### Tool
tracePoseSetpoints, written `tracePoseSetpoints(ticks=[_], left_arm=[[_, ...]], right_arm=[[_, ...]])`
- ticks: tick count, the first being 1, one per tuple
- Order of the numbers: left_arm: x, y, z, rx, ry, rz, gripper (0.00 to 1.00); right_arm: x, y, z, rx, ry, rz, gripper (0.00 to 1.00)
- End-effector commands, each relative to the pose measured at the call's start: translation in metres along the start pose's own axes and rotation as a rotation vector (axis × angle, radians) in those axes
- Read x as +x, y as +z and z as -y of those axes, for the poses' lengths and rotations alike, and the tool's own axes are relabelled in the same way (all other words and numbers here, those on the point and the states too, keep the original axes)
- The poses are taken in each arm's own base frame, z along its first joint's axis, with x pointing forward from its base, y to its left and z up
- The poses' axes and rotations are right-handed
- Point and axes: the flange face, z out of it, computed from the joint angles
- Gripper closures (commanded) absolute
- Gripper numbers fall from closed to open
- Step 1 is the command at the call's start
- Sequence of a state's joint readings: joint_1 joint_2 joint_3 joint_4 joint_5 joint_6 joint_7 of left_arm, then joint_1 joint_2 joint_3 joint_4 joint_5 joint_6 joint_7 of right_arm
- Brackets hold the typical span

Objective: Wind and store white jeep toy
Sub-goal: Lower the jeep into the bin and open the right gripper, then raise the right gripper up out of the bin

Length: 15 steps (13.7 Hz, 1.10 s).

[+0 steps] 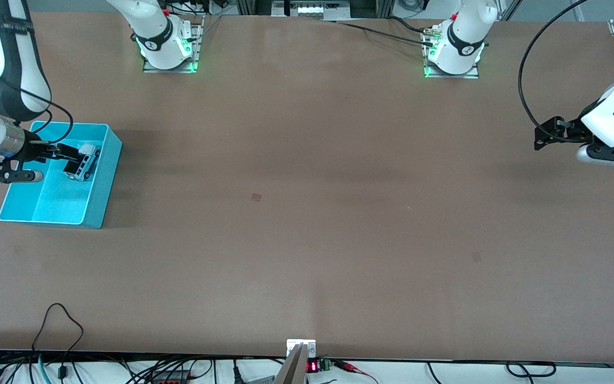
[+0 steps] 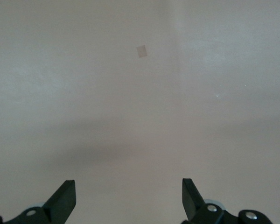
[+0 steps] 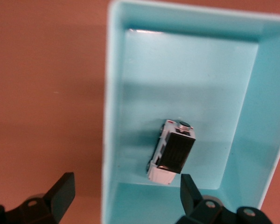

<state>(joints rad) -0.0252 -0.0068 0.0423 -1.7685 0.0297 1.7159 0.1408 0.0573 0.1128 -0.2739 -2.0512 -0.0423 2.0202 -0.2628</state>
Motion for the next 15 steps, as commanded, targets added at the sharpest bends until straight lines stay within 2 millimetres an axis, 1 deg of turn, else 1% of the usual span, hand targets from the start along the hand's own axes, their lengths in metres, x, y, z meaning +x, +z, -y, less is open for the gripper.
tracePoseSetpoints(ticks=[1, 2, 3, 4, 6, 7, 8, 9, 10, 12, 13, 14, 15], left_arm=[[-0.003, -0.006, 0.002, 0.017, -0.004, 0.001, 0.00], [-0.003, -0.006, 0.002, 0.019, -0.006, 0.000, 0.00], [-0.003, -0.006, 0.002, 0.019, -0.005, 0.000, 0.00], [-0.003, -0.006, 0.002, 0.019, -0.006, 0.001, 0.00], [-0.002, -0.007, -0.001, 0.020, 0.000, -0.002, 0.00], [-0.003, -0.006, 0.000, 0.019, -0.002, 0.001, 0.00], [-0.003, -0.006, 0.000, 0.019, -0.002, 0.001, 0.00], [-0.003, -0.006, 0.000, 0.019, -0.002, 0.001, 0.00], [-0.003, -0.006, 0.000, 0.019, -0.002, 0.003, 0.00], [-0.003, -0.005, 0.001, 0.017, -0.004, 0.006, 0.00], [-0.003, -0.006, 0.001, 0.019, -0.003, 0.004, 0.00], [-0.003, -0.005, 0.000, 0.018, 0.000, 0.007, 0.00], [-0.003, -0.005, 0.001, 0.018, -0.002, 0.006, 0.00]], right_arm=[[0.015, -0.054, 0.029, -0.012, -0.028, 0.002, 0.00], [0.020, -0.074, 0.041, -0.017, -0.045, -0.006, 0.00], [0.024, -0.089, 0.049, -0.016, -0.045, -0.019, 0.00], [0.027, -0.104, 0.050, -0.015, -0.001, -0.043, 0.00], [0.034, -0.124, 0.048, -0.029, 0.011, -0.083, 0.00], [0.035, -0.133, 0.055, -0.026, 0.008, -0.096, 0.00], [0.034, -0.139, 0.056, -0.009, 0.017, -0.104, 0.00], [0.032, -0.145, 0.052, 0.022, 0.026, -0.120, 0.00], [0.030, -0.159, 0.050, 0.043, 0.034, -0.151, 0.00], [0.023, -0.166, 0.047, 0.058, 0.051, -0.141, 0.00], [0.018, -0.171, 0.048, 0.063, 0.051, -0.133, 0.00], [0.016, -0.181, 0.052, 0.064, 0.052, -0.139, 0.00], [0.015, -0.188, 0.058, 0.065, 0.066, -0.130, 0.00]])
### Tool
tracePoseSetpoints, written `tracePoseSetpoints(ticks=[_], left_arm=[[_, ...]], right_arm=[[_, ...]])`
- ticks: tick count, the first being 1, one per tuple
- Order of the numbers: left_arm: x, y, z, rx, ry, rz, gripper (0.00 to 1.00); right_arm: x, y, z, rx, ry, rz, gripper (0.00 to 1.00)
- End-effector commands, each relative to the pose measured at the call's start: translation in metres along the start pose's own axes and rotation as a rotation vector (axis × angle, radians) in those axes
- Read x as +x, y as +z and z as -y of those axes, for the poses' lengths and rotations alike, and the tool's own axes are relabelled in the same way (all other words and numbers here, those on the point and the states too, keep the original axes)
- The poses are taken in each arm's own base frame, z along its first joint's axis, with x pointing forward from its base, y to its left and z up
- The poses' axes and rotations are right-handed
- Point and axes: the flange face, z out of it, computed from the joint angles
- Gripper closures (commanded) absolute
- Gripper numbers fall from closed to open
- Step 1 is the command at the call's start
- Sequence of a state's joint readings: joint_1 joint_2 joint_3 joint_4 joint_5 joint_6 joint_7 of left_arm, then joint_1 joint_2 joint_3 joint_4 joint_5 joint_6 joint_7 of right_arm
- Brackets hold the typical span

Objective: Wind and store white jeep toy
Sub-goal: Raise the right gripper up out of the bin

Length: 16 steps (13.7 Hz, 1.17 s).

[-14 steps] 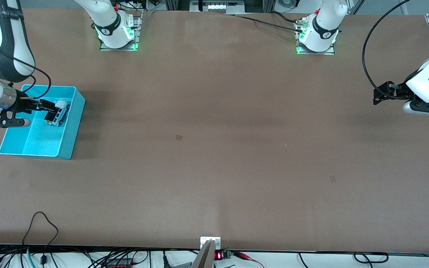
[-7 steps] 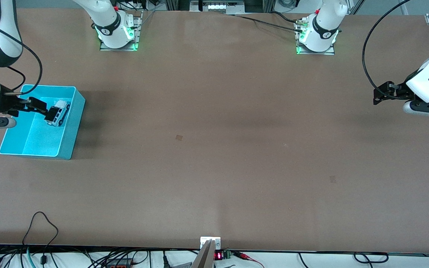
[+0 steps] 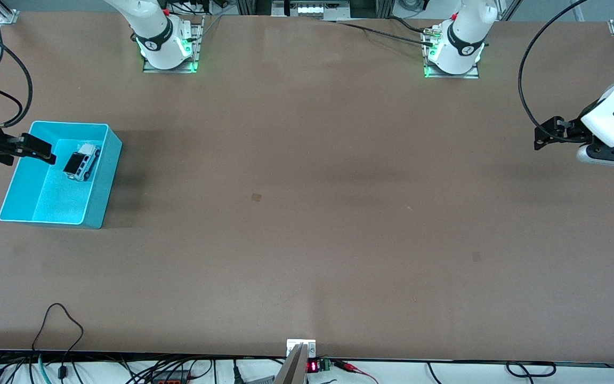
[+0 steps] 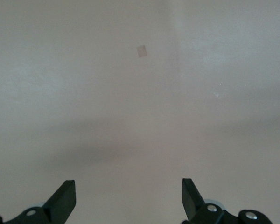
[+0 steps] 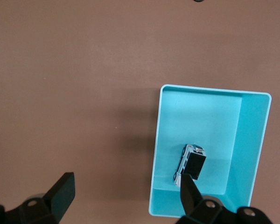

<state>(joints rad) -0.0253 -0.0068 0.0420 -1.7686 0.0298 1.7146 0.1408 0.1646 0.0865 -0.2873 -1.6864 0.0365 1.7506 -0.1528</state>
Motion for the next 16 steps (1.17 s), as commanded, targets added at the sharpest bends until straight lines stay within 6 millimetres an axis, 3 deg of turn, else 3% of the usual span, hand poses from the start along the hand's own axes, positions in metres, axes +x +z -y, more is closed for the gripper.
tracePoseSetpoints(ticks=[1, 3, 7, 12, 16], left_arm=[[-0.003, -0.006, 0.001, 0.019, -0.001, 0.001, 0.00], [-0.003, -0.005, 0.001, 0.017, -0.001, 0.004, 0.00], [-0.003, -0.007, -0.004, 0.019, 0.002, 0.003, 0.00], [-0.003, -0.005, 0.002, 0.017, -0.009, 0.006, 0.00], [-0.004, -0.004, 0.003, 0.016, -0.010, 0.009, 0.00]], right_arm=[[-0.003, -0.022, 0.016, 0.010, 0.032, 0.013, 0.00], [-0.002, -0.023, 0.041, 0.002, -0.005, 0.021, 0.00], [-0.002, -0.037, 0.060, -0.004, -0.056, -0.006, 0.00], [0.009, -0.063, 0.061, -0.059, -0.065, -0.062, 0.00], [-0.011, -0.076, 0.067, -0.033, 0.000, -0.043, 0.00]])
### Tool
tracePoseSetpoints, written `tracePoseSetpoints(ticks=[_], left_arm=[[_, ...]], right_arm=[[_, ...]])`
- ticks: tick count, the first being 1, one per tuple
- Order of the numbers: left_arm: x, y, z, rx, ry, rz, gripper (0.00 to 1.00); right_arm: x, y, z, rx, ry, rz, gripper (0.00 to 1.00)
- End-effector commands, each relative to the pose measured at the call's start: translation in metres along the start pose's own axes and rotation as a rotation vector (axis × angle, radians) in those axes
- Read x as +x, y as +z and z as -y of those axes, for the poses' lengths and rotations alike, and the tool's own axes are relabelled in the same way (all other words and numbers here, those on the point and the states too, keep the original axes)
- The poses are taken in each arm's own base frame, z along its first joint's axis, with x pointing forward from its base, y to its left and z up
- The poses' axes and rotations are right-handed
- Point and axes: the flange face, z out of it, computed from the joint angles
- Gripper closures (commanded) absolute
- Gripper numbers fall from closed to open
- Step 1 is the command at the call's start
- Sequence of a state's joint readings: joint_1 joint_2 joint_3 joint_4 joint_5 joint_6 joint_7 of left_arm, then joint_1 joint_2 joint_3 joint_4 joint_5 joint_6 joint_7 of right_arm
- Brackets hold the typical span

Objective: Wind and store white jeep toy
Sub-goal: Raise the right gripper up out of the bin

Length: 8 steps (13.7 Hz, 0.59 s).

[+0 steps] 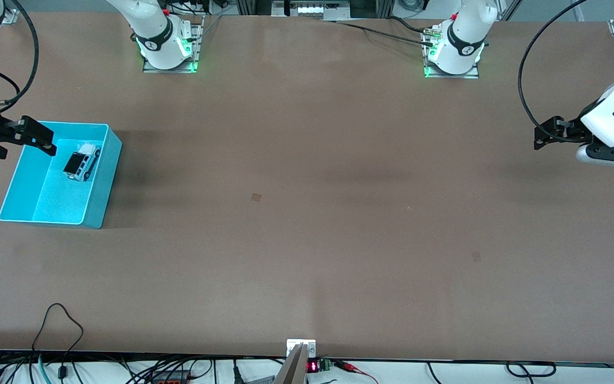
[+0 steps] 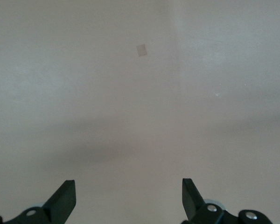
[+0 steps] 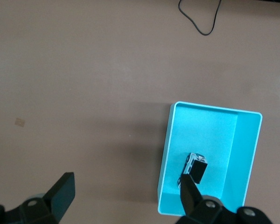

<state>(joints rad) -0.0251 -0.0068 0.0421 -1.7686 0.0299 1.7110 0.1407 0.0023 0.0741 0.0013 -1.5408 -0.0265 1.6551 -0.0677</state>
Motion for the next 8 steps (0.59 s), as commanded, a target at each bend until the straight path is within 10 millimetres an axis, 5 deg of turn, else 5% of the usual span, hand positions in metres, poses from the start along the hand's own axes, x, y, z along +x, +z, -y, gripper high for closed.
tracePoseSetpoints(ticks=[1, 8], left_arm=[[-0.003, -0.005, 0.003, 0.017, -0.010, 0.005, 0.00], [-0.003, -0.005, 0.002, 0.017, -0.010, 0.005, 0.00]], right_arm=[[-0.016, -0.009, 0.012, 0.012, 0.061, 0.020, 0.00], [-0.032, -0.013, 0.027, 0.038, 0.037, 0.025, 0.00]])
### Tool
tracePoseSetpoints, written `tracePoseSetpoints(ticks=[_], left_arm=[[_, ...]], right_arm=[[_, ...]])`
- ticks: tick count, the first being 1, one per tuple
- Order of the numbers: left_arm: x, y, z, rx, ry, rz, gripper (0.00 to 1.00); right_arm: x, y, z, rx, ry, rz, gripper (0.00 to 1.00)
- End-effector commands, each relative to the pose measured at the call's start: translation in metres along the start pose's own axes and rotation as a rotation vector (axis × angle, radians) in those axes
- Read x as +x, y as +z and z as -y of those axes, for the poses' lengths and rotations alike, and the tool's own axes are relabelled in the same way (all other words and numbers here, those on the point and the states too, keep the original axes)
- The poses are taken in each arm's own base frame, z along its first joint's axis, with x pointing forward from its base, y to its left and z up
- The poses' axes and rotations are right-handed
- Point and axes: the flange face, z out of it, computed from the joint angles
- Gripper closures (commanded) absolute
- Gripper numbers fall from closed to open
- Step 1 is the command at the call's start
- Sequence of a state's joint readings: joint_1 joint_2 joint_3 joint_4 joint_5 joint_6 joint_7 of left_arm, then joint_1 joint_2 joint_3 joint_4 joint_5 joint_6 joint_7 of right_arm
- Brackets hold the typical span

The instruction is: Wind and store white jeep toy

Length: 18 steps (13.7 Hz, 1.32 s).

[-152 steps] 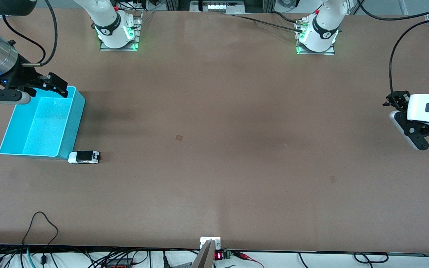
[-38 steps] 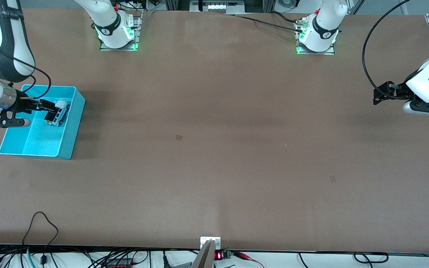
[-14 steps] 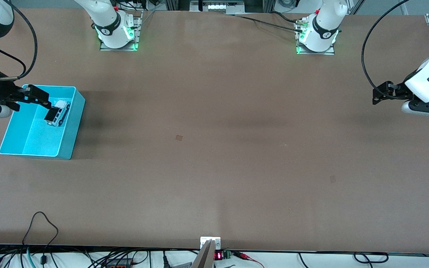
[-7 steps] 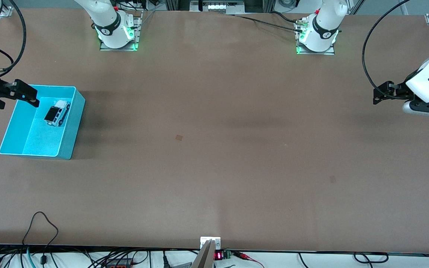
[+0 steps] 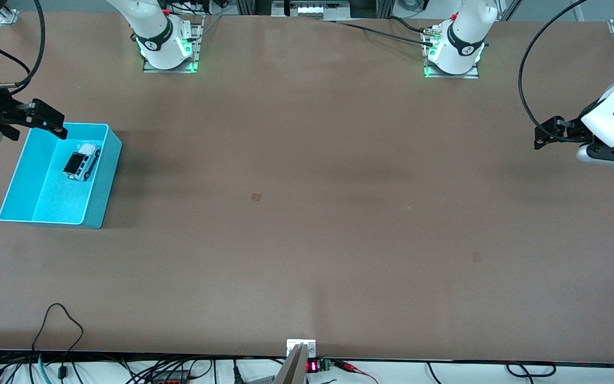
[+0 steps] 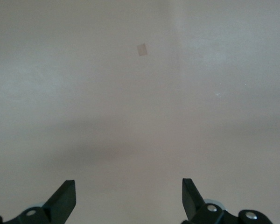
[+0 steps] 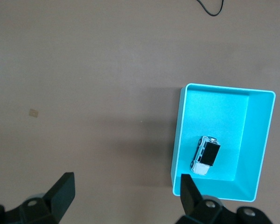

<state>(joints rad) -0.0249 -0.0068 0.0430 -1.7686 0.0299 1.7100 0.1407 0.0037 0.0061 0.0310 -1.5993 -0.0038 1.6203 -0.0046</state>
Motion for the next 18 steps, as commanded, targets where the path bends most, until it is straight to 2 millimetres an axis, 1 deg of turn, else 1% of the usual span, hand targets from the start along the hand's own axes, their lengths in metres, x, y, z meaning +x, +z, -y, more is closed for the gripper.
tracePoseSetpoints(ticks=[1, 5, 8, 10, 18], left_arm=[[-0.0032, -0.0047, 0.0016, 0.017, -0.009, 0.006, 0.00], [-0.0032, -0.0047, 0.0016, 0.017, -0.009, 0.006, 0.00], [-0.0037, -0.0043, 0.0016, 0.016, -0.009, 0.010, 0.00], [-0.0037, -0.0043, 0.0016, 0.016, -0.009, 0.010, 0.00], [-0.0037, -0.0043, 0.0016, 0.016, -0.009, 0.010, 0.00]], right_arm=[[-0.0095, -0.0033, 0.0072, 0.014, 0.003, 0.001, 0.00], [-0.0060, -0.0016, 0.0017, 0.011, -0.003, -0.002, 0.00], [-0.0018, 0.0010, 0.0027, -0.002, -0.010, 0.001, 0.00], [-0.0027, 0.0050, 0.0019, -0.002, -0.008, 0.013, 0.00], [-0.0023, 0.0046, 0.0038, -0.001, 0.001, 0.013, 0.00]])
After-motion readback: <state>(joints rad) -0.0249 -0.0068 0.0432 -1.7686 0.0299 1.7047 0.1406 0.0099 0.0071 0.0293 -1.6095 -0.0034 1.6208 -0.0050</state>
